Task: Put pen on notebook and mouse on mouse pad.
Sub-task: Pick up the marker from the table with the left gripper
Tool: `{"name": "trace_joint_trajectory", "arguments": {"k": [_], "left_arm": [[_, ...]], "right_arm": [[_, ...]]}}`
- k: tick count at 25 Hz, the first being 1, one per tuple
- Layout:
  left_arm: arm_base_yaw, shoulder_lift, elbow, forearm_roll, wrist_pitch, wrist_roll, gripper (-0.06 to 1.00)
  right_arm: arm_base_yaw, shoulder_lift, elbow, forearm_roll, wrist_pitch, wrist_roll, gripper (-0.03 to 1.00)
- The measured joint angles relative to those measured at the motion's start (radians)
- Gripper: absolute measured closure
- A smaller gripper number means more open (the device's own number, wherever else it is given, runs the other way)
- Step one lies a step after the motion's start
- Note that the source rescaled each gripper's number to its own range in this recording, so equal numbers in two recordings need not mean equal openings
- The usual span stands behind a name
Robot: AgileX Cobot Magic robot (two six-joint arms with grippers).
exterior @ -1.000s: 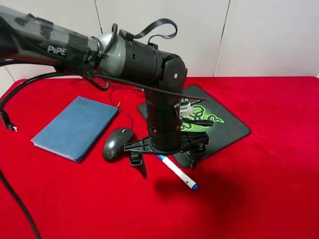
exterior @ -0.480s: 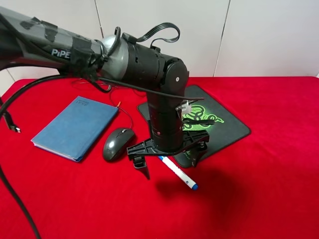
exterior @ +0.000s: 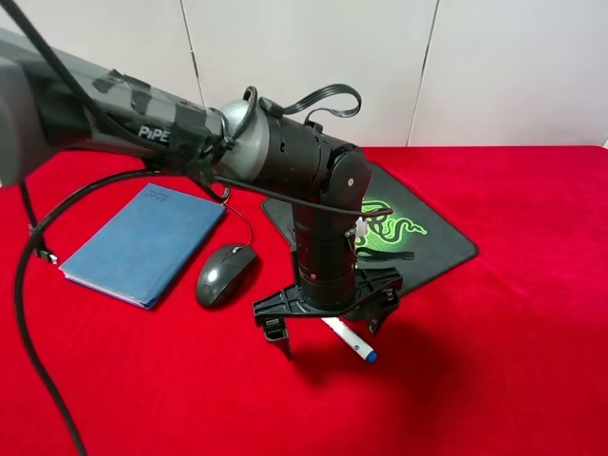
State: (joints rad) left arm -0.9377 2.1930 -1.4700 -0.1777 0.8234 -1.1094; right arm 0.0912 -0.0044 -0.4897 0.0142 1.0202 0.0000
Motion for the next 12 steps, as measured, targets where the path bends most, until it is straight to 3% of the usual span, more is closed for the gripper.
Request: {"name": "trace_joint_trajectory", "arguments": {"k": [12], "left_arm": [[-0.001, 0.003, 0.000, 0.059, -0.035, -0.083, -0.05]], "right_arm": [[0.000, 0.000, 0.000, 0.000, -0.001, 0.000, -0.03]]}}
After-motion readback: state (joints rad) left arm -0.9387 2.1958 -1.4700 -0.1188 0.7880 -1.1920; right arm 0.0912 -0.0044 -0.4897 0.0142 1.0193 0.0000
